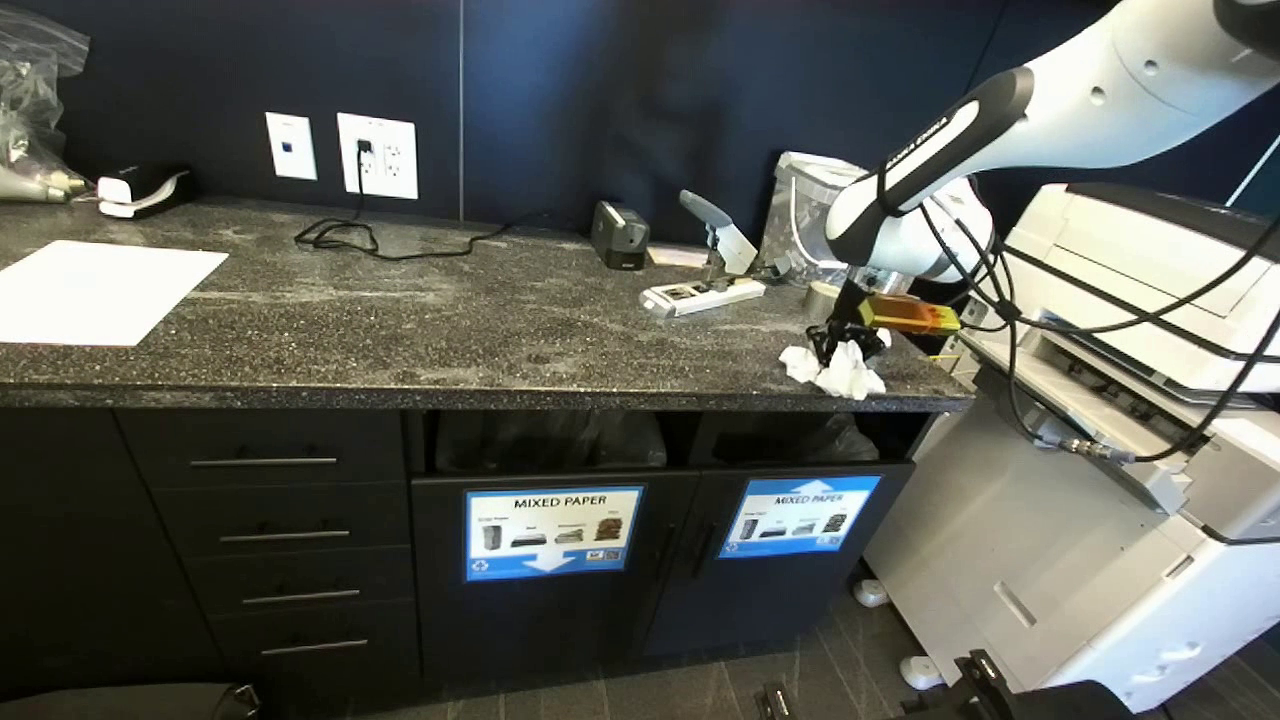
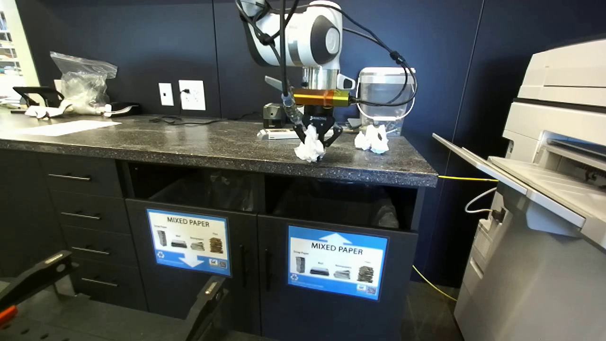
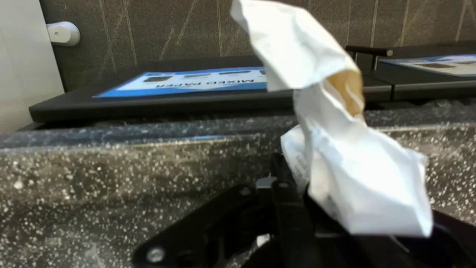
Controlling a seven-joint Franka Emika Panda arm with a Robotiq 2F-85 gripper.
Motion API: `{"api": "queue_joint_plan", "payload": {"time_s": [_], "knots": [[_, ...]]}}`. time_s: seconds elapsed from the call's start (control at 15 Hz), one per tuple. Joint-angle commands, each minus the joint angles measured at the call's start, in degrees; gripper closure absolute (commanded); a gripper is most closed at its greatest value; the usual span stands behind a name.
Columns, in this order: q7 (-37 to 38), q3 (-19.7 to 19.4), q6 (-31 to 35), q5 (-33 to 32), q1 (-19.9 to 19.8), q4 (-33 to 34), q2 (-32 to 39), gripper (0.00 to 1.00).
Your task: Put the papers in the bin to the right
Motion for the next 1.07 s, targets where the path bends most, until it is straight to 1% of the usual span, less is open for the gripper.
{"api": "queue_joint_plan", "payload": {"time_s": [0.0,0.27,0.4,0.53,0.67,0.73,0.8,0.93,1.0], "knots": [[0.0,-0.4,6.4,1.5,0.1,-14.0,-6.7,0.94],[-1.1,0.0,13.3,3.5,-0.7,-25.9,-11.5,0.94],[-2.4,0.8,17.2,5.2,-1.6,-30.1,-11.1,0.94],[-5.2,2.9,23.1,7.4,-3.7,-33.5,-9.8,0.94],[-9.0,7.3,30.1,10.0,-7.7,-35.8,-8.2,0.94],[-10.9,10.4,33.0,11.0,-10.7,-36.3,-7.2,0.94],[-12.8,14.4,35.7,11.7,-14.6,-36.3,-5.7,0.94],[-14.2,21.4,40.3,10.0,-21.8,-35.5,-2.1,0.94],[-14.0,23.9,42.3,8.0,-24.7,-34.8,0.0,0.94]]}}
